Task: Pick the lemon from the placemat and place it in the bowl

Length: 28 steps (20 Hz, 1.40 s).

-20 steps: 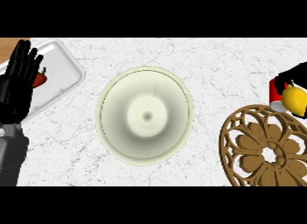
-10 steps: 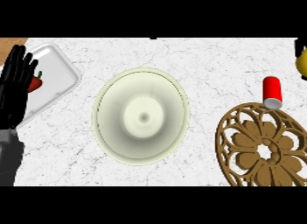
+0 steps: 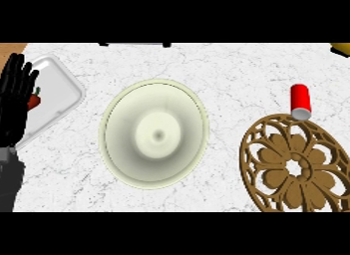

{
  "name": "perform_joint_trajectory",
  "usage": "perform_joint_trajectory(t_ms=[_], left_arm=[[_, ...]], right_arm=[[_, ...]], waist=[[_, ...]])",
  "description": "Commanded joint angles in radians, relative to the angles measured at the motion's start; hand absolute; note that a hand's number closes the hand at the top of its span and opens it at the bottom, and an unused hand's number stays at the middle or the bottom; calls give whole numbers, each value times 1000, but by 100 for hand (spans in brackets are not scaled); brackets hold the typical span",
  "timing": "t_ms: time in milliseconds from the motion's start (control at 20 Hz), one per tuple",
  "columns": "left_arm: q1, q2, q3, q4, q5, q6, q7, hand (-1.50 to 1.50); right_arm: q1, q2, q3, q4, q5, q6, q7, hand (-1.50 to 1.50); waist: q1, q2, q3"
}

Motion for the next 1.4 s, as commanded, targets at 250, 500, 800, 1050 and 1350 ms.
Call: perform_joint_trajectory(t_ms=[250, 500, 800, 1050, 1350], left_arm=[[22, 34, 41, -16, 26, -20, 22, 0], [-2, 22, 32, -10, -1, 18, 43, 0], [30, 21, 47, -16, 23, -5, 32, 0], [49, 32, 59, -10, 21, -20, 10, 0], [52, 4, 33, -39, -10, -1, 1, 0]], right_arm=[[-117, 117, 24, -32, -138, 317, 44, 150], [-211, 218, 61, -100, -193, 397, 232, 150], [-203, 393, 128, -274, -252, 422, 451, 150], [-116, 543, 185, -423, -287, 441, 630, 150], [61, 664, 301, -603, -250, 372, 776, 150]], waist=[[-24, -14, -1], [-40, -18, -1], [-50, -26, 0], [-52, -22, 0], [-33, -9, 0]])
